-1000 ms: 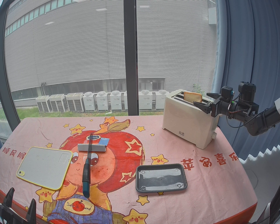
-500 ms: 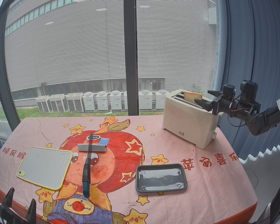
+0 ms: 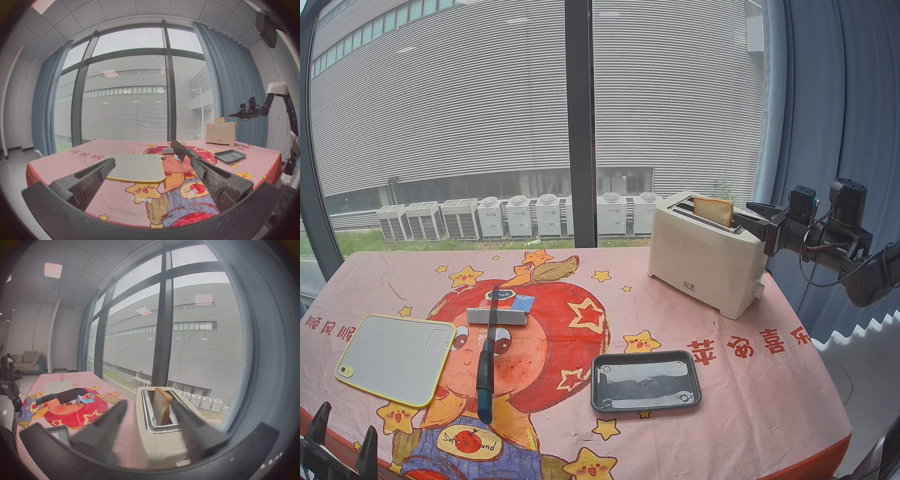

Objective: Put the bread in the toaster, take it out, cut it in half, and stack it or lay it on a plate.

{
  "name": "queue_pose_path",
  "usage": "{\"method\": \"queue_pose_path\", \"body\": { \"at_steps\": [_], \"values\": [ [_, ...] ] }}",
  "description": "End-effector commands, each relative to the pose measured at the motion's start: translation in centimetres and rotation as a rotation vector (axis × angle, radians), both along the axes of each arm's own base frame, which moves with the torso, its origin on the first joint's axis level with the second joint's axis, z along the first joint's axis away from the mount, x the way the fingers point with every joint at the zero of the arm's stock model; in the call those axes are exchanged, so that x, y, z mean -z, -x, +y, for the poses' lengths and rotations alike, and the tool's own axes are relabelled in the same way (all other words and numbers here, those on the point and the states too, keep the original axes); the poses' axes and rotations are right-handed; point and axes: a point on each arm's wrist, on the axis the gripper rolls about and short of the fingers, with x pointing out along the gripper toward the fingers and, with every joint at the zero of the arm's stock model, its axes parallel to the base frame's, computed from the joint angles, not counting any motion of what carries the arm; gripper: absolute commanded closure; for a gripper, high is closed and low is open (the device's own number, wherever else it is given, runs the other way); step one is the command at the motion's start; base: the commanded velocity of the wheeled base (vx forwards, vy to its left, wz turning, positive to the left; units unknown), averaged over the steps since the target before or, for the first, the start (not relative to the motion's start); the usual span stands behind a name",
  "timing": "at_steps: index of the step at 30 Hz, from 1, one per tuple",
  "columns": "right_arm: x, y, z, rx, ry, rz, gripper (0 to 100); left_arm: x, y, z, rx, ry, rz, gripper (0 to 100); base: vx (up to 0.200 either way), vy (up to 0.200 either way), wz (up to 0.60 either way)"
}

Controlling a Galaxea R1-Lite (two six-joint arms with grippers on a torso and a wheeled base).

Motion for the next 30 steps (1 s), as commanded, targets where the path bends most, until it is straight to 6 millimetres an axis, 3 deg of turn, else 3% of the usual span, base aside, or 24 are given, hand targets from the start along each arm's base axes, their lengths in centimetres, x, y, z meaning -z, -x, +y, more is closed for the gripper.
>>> {"method": "queue_pose_path", "body": {
  "at_steps": [1,13,20,24,30],
  "values": [
    [-0.9,2.4,-0.3,0.002,-0.003,-0.025,100,0.5,0.0,0.0,-0.002,0.000,0.003,0,0.000,0.000,0.00],
    [-0.2,5.2,-1.8,0.039,-0.002,-0.010,100,0.5,0.0,0.0,-0.002,0.000,0.003,0,0.000,0.000,0.00],
    [-0.6,5.0,-3.1,0.090,-0.012,-0.093,100,0.5,0.0,0.0,0.000,0.000,0.003,0,0.000,0.000,0.00],
    [0.2,5.7,-4.0,0.113,-0.019,-0.088,100,0.5,0.0,0.0,0.000,0.000,0.003,0,0.000,0.000,0.00],
    [0.6,4.2,-4.0,0.118,-0.084,-0.096,100,0.5,0.0,0.0,-0.002,0.001,0.003,0,0.000,0.000,0.00]
  ]
}}
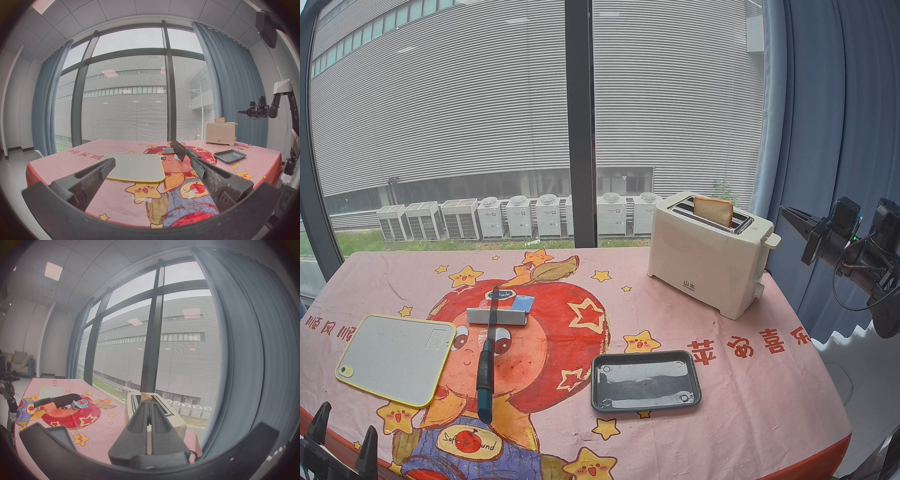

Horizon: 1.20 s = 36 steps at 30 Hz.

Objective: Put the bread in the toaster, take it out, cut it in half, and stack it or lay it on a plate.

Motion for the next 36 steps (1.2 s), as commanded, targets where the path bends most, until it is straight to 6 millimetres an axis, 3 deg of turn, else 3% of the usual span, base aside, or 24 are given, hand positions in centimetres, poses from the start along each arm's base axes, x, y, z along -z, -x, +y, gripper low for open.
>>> {"method": "queue_pose_path", "body": {
  "at_steps": [1,11,24,36],
  "values": [
    [1.1,-1.5,0.0,0.002,-0.037,0.032,100,0.5,0.0,0.0,0.000,0.001,0.003,0,0.000,0.000,0.00],
    [1.9,-3.5,-0.2,0.011,-0.080,0.062,100,0.5,0.0,0.0,0.000,0.000,0.004,0,0.000,0.000,0.00],
    [4.7,-5.4,-0.8,0.061,-0.079,0.100,100,0.5,0.0,0.0,0.000,0.000,0.003,0,0.000,0.000,0.00],
    [4.8,-5.4,-0.9,0.066,-0.075,0.106,100,0.5,0.0,0.0,0.000,0.000,0.003,0,0.000,0.000,0.00]
  ]
}}
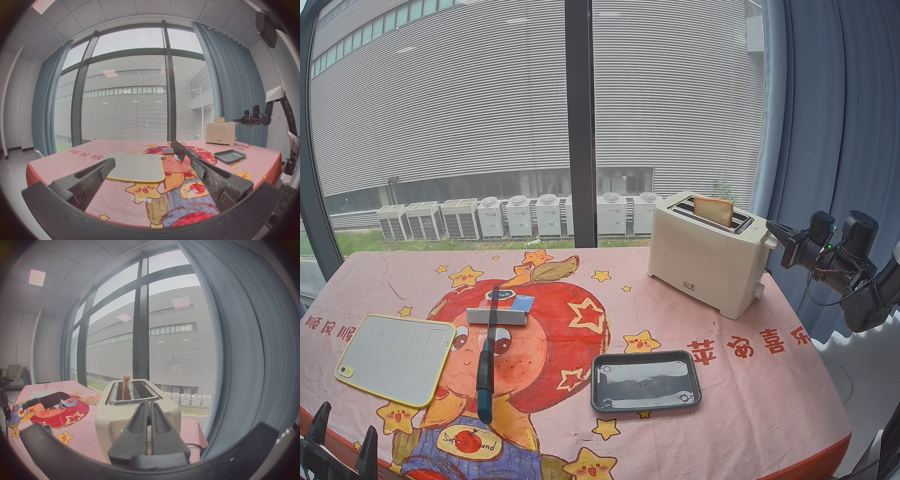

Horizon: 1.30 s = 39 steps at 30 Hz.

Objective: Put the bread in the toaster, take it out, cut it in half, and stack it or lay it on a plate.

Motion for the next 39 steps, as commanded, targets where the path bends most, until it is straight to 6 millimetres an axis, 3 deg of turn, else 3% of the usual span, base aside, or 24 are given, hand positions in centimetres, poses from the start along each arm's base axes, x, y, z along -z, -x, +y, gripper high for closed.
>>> {"method": "queue_pose_path", "body": {
  "at_steps": [1,39],
  "values": [
    [0.2,0.0,-0.1,0.003,0.003,0.005,100,0.5,0.0,0.0,-0.001,0.000,0.003,0,0.000,0.000,0.00],
    [0.1,1.8,-0.3,0.031,0.043,0.026,100,0.5,0.0,0.0,-0.001,0.000,0.003,0,0.000,0.000,0.00]
  ]
}}
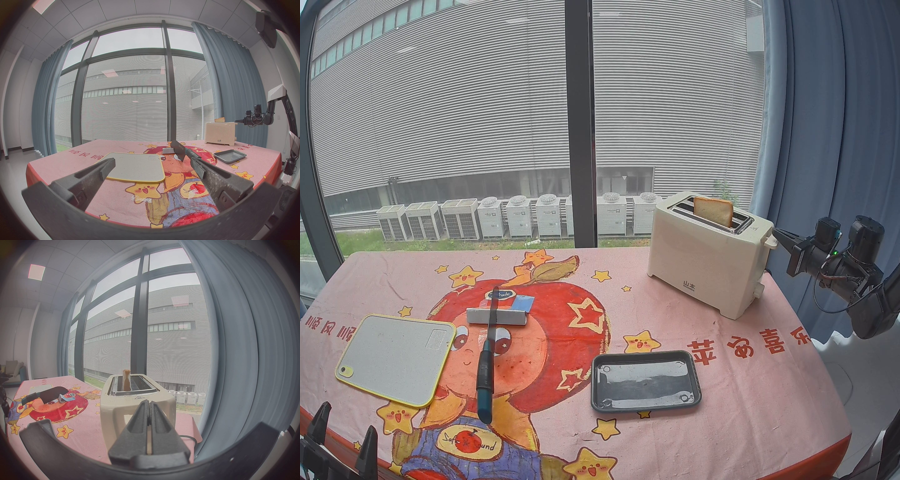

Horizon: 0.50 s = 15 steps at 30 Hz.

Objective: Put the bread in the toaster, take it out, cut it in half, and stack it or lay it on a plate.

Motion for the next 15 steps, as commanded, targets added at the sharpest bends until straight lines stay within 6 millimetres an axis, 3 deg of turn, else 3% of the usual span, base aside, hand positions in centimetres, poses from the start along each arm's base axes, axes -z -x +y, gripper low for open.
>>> {"method": "queue_pose_path", "body": {
  "at_steps": [1,15],
  "values": [
    [0.08,0.03,-0.02,0.000,0.000,0.003,100,0.52,-0.02,0.00,0.000,0.000,0.003,0,0.000,0.000,0.00],
    [1.00,0.33,0.01,0.051,0.039,0.093,100,0.52,-0.02,0.00,0.000,0.000,0.003,0,0.000,0.000,0.00]
  ]
}}
